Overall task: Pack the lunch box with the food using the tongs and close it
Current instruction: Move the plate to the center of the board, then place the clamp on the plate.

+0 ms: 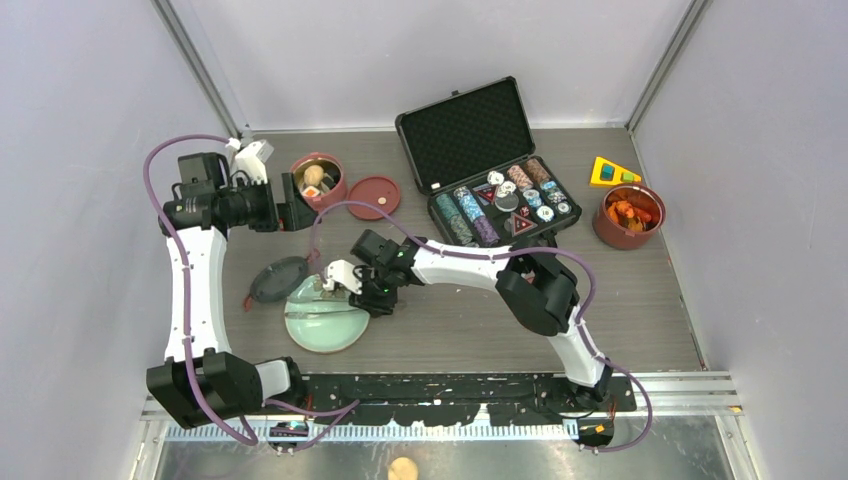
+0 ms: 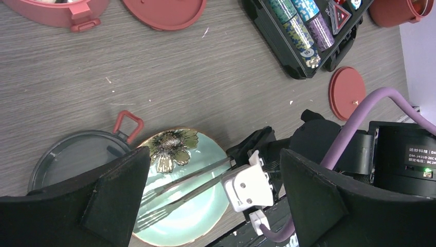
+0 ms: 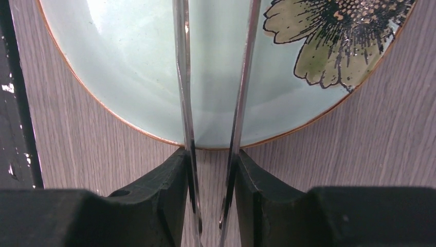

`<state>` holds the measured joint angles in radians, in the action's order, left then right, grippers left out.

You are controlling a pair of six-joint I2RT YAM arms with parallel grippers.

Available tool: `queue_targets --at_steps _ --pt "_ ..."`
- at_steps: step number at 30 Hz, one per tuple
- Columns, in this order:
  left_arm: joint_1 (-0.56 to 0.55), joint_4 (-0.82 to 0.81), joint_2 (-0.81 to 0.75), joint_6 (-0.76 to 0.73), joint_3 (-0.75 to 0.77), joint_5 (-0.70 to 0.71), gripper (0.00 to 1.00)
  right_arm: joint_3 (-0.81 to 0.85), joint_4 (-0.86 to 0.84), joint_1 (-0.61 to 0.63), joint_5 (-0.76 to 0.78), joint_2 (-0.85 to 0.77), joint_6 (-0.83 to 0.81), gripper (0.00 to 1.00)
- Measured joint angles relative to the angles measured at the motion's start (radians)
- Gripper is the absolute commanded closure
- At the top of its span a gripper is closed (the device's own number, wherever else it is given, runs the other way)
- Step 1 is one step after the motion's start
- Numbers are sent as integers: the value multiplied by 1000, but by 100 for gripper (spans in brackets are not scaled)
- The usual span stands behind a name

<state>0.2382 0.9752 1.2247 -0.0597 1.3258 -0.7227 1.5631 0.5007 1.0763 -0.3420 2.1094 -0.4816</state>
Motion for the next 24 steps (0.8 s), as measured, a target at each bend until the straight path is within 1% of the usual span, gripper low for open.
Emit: queue_targets --at_steps 4,8,13,20,23,24 --pt "4 -5 3 0 0 1 0 27 3 4 2 18 14 51" --pt "5 -6 6 -1 0 1 0 27 7 4 5 18 24 50" --pt "5 -6 10 -1 0 1 0 24 9 5 11 16 37 44" --pt "5 -6 14 0 0 0 0 2 27 5 21 -38 55 38" --pt "4 -6 15 2 0 0 0 2 34 4 31 -70 56 37" --pt "5 -6 15 2 0 0 0 2 35 4 34 -79 55 34"
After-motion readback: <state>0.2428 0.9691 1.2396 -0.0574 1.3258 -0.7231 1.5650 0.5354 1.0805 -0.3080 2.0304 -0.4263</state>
